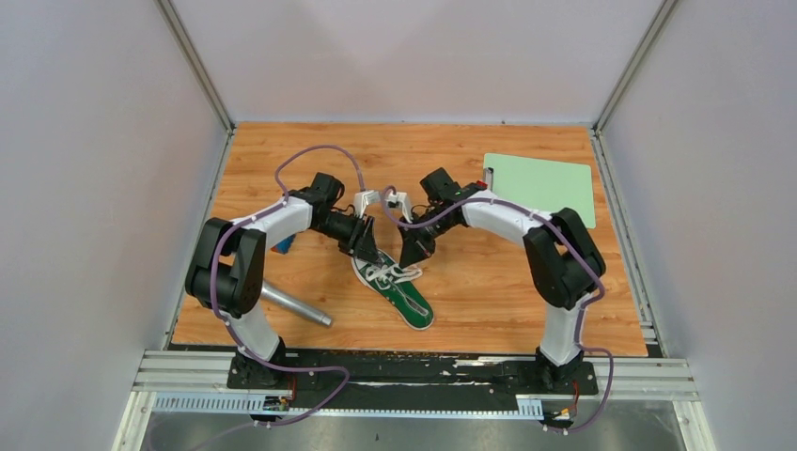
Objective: Tie the shoes
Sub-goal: Cross the shoelace with the shoelace.
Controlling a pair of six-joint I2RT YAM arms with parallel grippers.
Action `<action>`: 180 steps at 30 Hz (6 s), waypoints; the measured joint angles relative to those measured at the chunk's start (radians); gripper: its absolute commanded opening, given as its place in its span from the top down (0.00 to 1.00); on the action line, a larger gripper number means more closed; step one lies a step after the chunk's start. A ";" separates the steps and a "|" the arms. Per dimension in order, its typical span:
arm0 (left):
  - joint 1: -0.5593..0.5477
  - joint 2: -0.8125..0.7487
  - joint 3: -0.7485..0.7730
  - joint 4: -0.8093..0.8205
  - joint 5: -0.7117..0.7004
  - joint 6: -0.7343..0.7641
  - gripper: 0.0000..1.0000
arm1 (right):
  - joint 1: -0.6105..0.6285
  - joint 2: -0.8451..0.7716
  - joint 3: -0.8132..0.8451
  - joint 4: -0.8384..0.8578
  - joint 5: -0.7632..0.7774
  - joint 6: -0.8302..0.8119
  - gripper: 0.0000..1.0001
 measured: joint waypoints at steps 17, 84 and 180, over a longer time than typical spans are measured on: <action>-0.209 0.210 0.264 -0.121 -0.158 0.093 0.48 | -0.106 -0.365 -0.214 0.014 -0.009 0.026 1.00; -0.081 0.098 0.175 -0.045 0.065 -0.020 0.52 | -0.069 -0.174 0.222 0.067 -0.124 0.318 1.00; -0.016 -0.069 -0.150 0.307 -0.122 -0.198 1.00 | 0.041 -0.047 -0.157 0.159 0.336 -0.350 1.00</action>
